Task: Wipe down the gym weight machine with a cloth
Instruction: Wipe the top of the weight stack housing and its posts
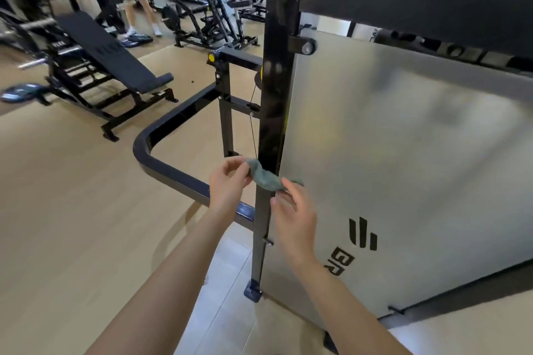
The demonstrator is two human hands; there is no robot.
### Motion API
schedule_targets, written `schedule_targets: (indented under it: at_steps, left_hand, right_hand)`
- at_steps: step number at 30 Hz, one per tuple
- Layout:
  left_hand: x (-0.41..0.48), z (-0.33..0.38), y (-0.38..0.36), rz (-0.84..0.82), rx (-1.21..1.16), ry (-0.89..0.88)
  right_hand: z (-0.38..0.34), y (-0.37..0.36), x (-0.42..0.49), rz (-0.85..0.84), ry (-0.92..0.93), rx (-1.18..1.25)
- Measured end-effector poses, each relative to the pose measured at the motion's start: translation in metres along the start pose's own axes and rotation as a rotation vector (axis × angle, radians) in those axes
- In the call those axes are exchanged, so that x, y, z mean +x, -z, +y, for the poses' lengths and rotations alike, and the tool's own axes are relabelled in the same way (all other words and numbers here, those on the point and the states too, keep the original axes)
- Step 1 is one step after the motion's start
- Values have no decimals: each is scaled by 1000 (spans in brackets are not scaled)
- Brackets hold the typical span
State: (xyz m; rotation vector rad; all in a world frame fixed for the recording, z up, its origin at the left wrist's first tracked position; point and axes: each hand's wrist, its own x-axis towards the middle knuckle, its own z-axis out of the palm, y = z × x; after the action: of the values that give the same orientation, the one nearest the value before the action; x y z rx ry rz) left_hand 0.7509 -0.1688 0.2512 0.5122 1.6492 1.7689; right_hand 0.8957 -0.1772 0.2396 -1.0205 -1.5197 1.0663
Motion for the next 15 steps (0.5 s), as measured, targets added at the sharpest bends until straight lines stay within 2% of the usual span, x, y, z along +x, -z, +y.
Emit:
schedule_targets:
  at_steps: [4, 9, 15]
  left_hand:
    - [28, -6, -2, -179, 69, -74]
    - [55, -11, 6, -378, 34, -91]
    - [79, 2, 16, -533, 9, -50]
  right_hand:
    - [7, -23, 21, -33, 135, -173]
    - [28, -52, 35, 148, 377, -405]
    - [22, -91, 33, 402, 335, -556]
